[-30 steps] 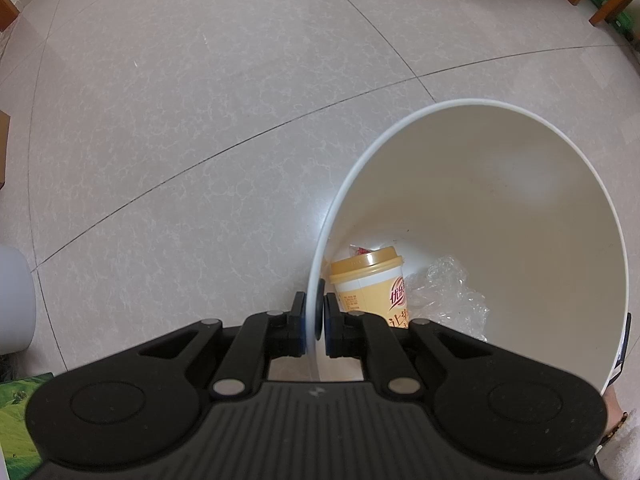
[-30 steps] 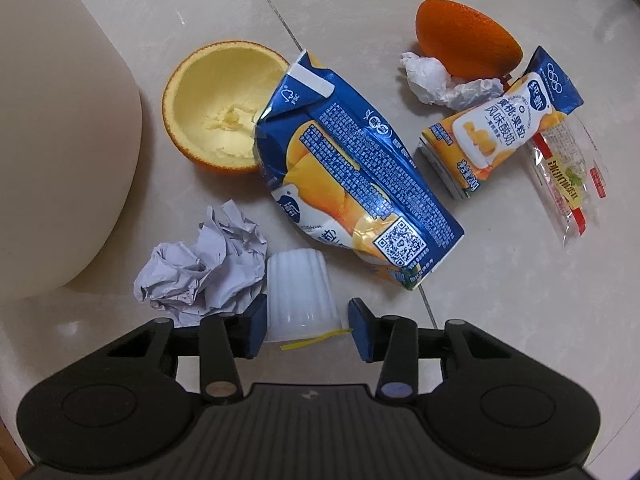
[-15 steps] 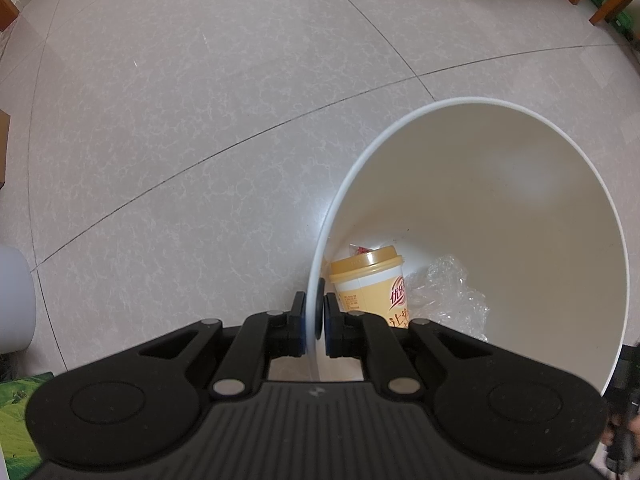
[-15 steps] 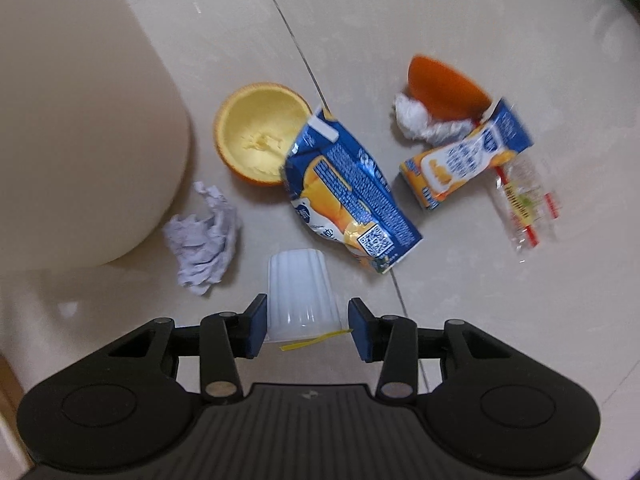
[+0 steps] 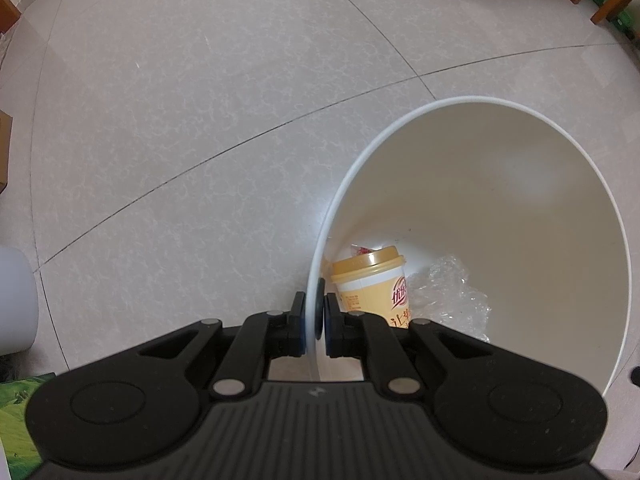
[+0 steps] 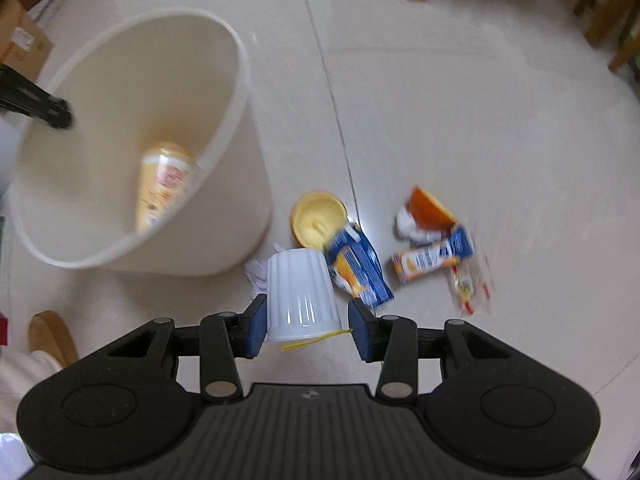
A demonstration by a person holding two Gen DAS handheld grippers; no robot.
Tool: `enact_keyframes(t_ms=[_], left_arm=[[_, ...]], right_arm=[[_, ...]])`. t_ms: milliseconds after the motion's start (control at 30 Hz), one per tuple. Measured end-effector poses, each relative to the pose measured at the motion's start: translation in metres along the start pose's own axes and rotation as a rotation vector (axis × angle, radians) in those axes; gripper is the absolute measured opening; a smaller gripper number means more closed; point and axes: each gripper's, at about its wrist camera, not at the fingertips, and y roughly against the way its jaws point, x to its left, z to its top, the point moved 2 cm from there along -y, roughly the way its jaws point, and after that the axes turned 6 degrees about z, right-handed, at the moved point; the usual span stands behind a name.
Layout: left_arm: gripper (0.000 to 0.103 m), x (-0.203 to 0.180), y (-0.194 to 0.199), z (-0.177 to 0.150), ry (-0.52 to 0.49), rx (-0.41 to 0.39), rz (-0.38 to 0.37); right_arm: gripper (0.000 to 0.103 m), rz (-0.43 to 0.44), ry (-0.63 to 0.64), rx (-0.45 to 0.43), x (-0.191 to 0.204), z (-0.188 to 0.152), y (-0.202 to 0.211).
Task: Collect trash
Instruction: 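Lower the right gripper to the small white cup and grasp it, then carry the small white cup over the bin and release it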
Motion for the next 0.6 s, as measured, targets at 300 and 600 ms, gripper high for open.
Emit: enact_keyframes(t_ms=[300,600], left_arm=[[0.006,0.000,0.000,0.000,-0.002,-0.001,0.002],[0.006,0.001,0.001,0.000,0.001,0.000,-0.001]], right_arm=[[0.048,0.064,0.133,-0.076,0.060,0.043,0.046],[0.051,0.115,0.212,-0.118,0.100,0.073,0.035]])
